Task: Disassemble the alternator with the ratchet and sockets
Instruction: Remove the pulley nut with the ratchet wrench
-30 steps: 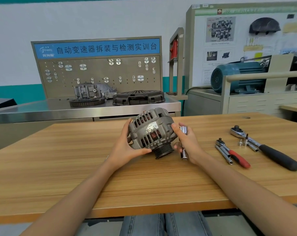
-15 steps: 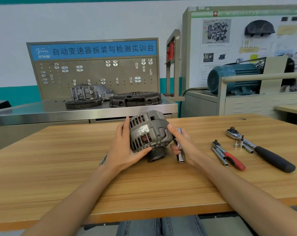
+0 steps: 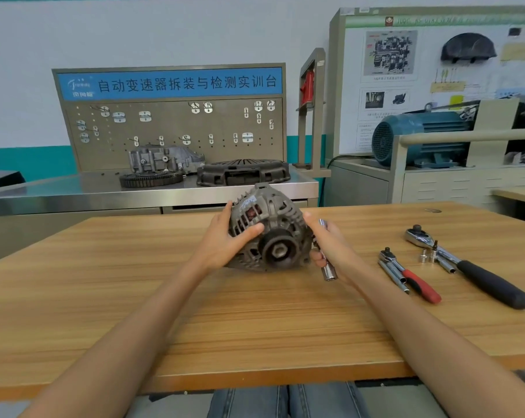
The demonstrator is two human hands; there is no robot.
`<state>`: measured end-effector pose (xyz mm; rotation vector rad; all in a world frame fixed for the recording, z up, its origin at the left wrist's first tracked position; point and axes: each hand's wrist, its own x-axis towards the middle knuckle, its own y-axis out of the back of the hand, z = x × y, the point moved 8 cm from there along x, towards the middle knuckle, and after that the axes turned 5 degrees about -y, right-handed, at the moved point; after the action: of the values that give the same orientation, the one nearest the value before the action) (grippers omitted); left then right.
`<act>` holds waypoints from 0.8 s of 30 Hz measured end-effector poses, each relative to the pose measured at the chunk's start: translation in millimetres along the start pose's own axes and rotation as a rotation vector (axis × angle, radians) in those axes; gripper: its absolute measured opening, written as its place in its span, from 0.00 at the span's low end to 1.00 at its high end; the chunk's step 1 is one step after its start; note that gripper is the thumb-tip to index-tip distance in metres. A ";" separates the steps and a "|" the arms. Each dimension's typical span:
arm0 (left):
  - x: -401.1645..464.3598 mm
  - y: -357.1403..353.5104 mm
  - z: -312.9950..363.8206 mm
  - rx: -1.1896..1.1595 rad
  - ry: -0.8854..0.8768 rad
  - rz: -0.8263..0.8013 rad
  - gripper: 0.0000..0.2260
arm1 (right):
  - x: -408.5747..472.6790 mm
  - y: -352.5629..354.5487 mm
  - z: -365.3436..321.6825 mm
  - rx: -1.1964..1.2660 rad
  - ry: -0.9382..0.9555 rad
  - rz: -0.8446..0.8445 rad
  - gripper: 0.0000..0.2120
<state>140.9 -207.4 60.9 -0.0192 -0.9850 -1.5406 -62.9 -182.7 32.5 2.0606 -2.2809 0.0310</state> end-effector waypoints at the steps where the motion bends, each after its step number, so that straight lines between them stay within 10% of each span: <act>1: 2.2 -1.0 -4.2 -0.093 0.029 -0.012 0.37 | 1.7 -1.9 2.6 0.006 -0.017 0.008 0.21; 11: -3.0 -5.4 -21.2 -0.315 0.075 0.038 0.23 | 1.9 -7.1 3.7 0.033 -0.019 0.067 0.13; 24: -7.9 -7.1 -20.2 -0.174 0.125 0.173 0.33 | -10.1 13.6 21.8 0.209 -0.189 0.229 0.12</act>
<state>147.4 -213.5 39.9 -0.1266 -0.7296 -1.4462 -76.2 -172.6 10.6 1.9546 -2.7271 0.0946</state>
